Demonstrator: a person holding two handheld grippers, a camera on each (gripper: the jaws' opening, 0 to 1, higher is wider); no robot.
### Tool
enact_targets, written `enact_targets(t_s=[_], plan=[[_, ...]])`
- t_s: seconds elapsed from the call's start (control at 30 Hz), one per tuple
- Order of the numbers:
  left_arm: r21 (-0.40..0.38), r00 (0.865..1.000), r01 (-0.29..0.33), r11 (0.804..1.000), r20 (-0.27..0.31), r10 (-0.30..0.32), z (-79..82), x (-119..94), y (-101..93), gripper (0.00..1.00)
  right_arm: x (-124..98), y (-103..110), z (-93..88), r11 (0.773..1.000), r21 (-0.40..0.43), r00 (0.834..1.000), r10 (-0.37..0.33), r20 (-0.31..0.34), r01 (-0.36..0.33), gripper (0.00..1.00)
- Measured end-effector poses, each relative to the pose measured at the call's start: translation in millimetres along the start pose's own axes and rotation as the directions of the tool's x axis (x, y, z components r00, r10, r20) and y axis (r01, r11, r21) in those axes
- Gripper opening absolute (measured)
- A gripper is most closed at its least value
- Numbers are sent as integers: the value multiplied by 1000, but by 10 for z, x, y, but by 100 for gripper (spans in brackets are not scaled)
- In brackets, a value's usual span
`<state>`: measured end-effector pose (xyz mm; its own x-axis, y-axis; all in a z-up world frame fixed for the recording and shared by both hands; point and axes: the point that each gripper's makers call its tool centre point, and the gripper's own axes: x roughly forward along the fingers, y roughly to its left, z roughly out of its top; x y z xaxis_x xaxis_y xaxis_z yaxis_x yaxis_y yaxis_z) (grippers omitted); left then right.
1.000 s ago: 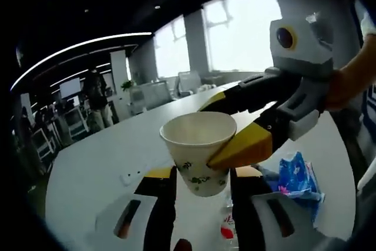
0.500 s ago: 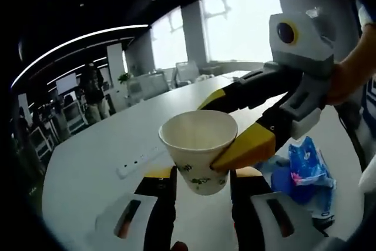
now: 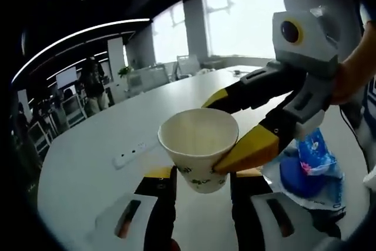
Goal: Arrange the tabletop items into an orderly group along one side of the table until the central work area is clear of visible clutter.
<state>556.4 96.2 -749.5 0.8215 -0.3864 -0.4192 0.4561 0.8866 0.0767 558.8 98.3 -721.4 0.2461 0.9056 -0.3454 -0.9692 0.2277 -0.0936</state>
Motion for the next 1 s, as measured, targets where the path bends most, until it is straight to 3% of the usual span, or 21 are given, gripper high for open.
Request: enact_targets(t_s=[0.3,0.63,1.0], plan=[[11,999,21,1000,-44,-20,-208,115,-12,33,52,13,-222,1000,25,999,-1,-38,2,39],[-2,998,26,1000,-65,-26,-352,140,-46,33,84,61,-342,999,35,998,8,-62,-5,39],[3,997,27,1000,-73,-26,-379,156,-17,33,113,64,-380,999,48,998,3,-64,0,39]])
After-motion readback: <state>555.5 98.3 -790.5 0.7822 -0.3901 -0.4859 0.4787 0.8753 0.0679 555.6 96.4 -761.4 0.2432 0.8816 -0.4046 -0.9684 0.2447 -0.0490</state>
